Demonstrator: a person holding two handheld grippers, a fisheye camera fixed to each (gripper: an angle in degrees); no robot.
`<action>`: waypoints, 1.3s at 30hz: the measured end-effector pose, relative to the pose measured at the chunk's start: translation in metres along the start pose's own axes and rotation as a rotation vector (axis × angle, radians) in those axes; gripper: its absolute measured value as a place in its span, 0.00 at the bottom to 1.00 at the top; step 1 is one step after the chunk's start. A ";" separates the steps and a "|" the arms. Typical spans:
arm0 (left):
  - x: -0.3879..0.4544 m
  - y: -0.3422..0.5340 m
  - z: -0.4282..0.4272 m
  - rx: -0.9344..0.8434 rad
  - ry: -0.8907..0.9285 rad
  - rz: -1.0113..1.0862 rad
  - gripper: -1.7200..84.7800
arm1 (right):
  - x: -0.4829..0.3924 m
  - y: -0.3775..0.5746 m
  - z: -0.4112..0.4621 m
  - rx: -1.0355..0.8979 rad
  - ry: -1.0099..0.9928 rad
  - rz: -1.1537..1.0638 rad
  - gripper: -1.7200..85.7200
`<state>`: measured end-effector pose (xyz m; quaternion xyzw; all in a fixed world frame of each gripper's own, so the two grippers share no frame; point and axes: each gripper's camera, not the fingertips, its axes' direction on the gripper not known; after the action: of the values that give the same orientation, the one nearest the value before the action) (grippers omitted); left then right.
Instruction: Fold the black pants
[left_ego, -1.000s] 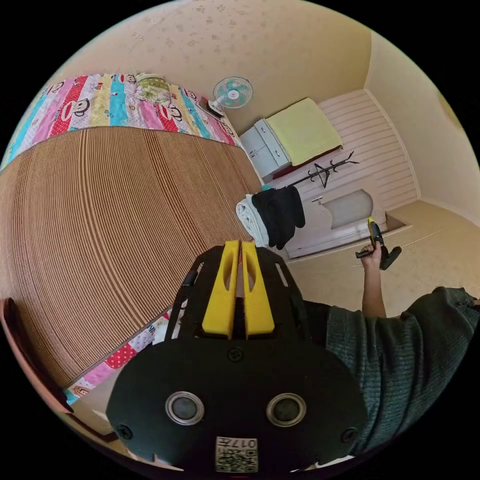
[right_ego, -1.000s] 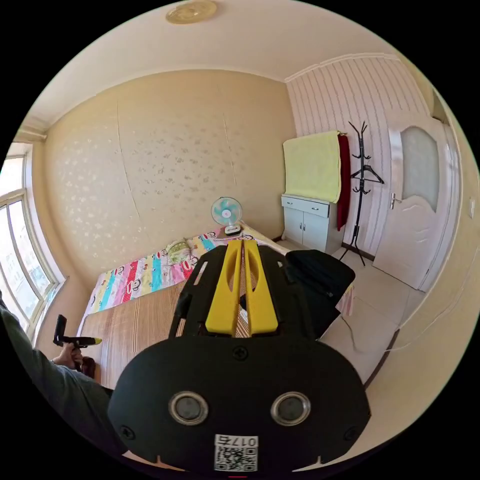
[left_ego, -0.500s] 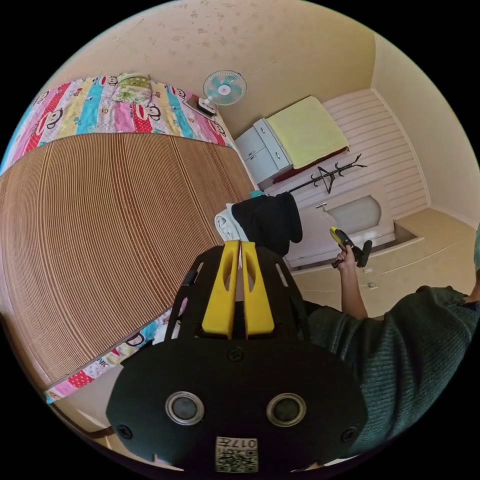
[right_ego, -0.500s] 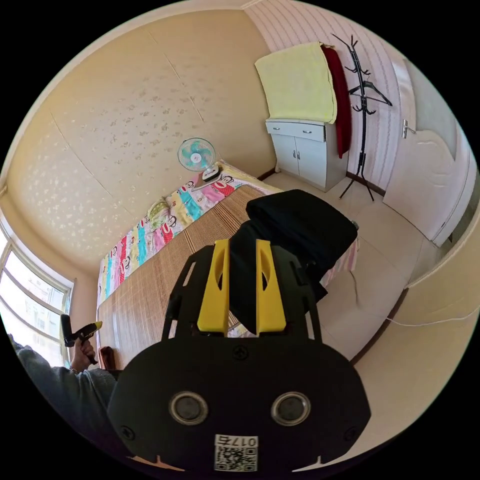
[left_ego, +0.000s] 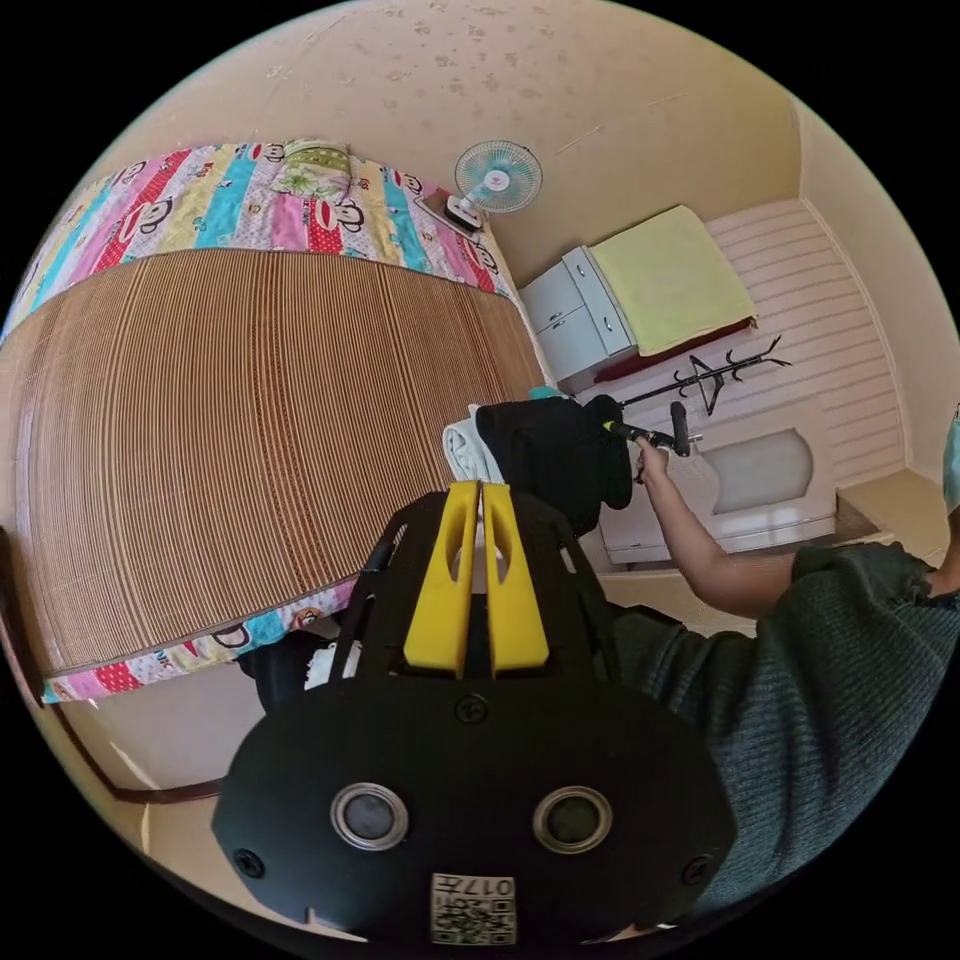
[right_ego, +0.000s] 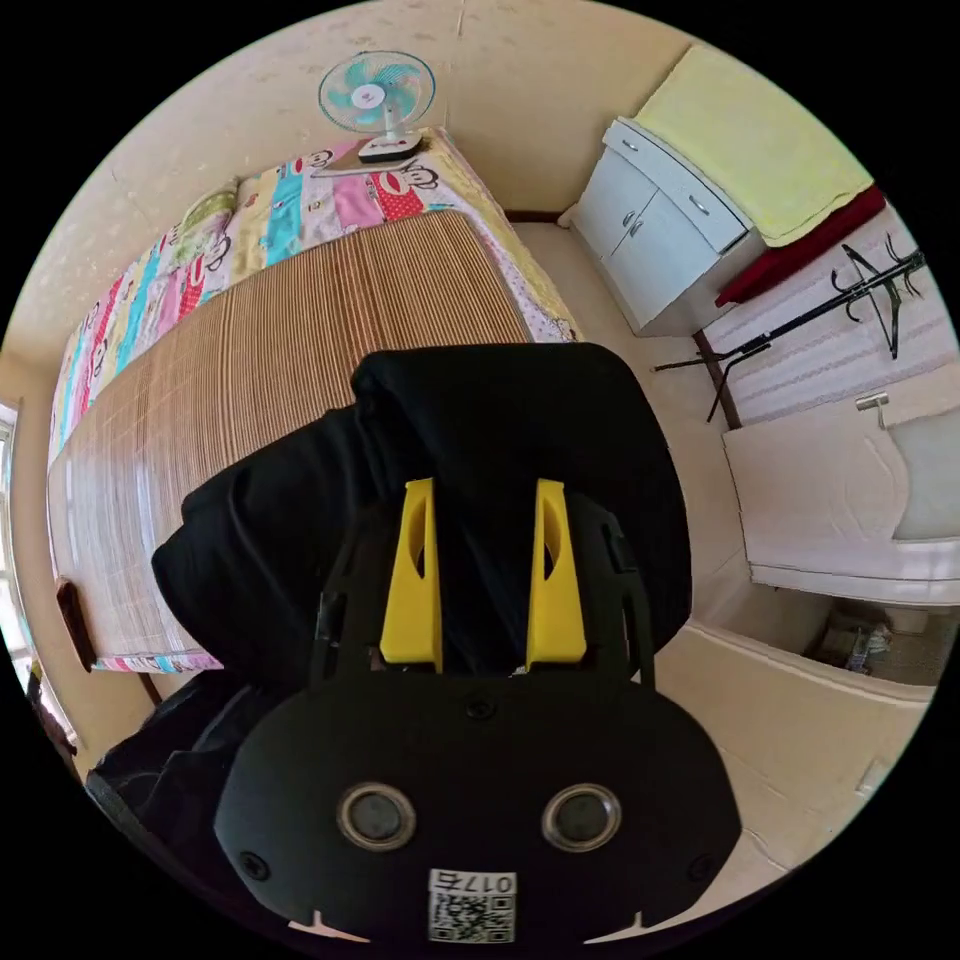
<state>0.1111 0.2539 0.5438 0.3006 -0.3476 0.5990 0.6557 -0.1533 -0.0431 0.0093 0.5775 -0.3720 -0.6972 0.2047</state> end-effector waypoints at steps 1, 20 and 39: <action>-0.001 0.002 0.004 0.006 -0.018 -0.020 0.01 | -0.001 0.001 -0.004 0.014 0.034 0.001 0.12; 0.094 -0.074 0.123 -0.048 0.139 0.253 0.04 | -0.003 0.234 -0.359 1.130 0.098 0.124 0.07; 0.156 -0.102 0.136 -0.185 1.036 0.099 0.25 | -0.277 0.317 -0.470 1.452 -0.205 -0.376 0.06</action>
<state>0.2059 0.2234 0.7519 -0.1109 -0.0431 0.6662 0.7362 0.3198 -0.1799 0.4031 0.5532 -0.6503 -0.3506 -0.3849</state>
